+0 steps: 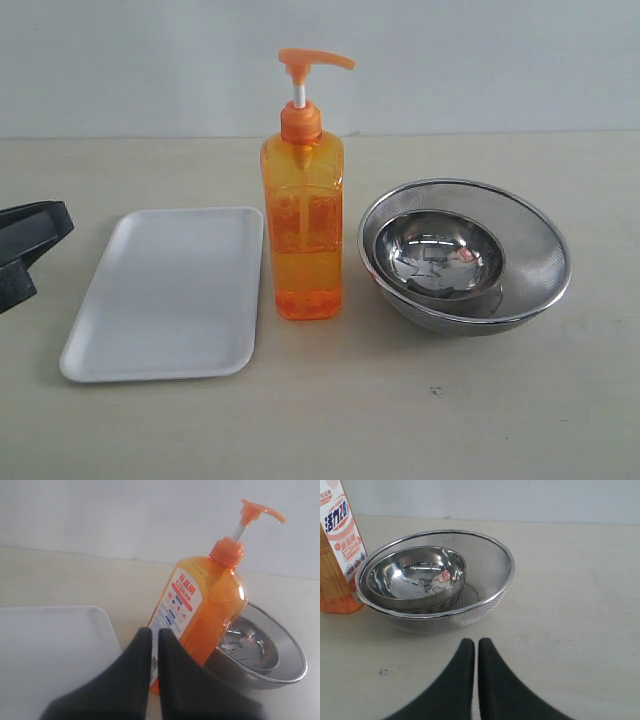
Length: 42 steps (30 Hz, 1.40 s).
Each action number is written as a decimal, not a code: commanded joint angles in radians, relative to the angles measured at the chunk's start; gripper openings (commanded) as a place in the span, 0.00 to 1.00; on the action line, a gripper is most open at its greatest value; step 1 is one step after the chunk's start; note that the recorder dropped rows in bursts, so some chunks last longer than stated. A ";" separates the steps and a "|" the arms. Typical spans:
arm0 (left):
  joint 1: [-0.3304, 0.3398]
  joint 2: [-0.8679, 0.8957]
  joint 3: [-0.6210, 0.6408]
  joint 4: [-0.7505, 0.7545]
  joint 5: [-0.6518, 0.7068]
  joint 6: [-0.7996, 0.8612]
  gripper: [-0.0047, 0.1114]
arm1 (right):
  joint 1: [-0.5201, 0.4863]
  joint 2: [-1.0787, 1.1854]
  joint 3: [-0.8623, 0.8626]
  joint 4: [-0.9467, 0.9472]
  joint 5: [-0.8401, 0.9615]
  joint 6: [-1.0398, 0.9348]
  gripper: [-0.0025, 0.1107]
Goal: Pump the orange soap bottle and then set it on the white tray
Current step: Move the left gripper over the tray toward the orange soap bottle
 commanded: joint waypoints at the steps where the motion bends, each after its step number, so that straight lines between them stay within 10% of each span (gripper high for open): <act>1: -0.005 0.004 -0.001 0.020 -0.033 -0.015 0.08 | -0.004 -0.007 0.000 0.002 -0.008 0.000 0.02; 11: -0.005 0.123 -0.002 0.099 -0.152 -0.170 0.08 | -0.004 -0.007 0.000 0.002 -0.008 0.000 0.02; 42: -0.106 0.286 -0.075 -0.156 -0.270 0.265 0.08 | -0.004 -0.007 0.000 0.002 -0.008 0.000 0.02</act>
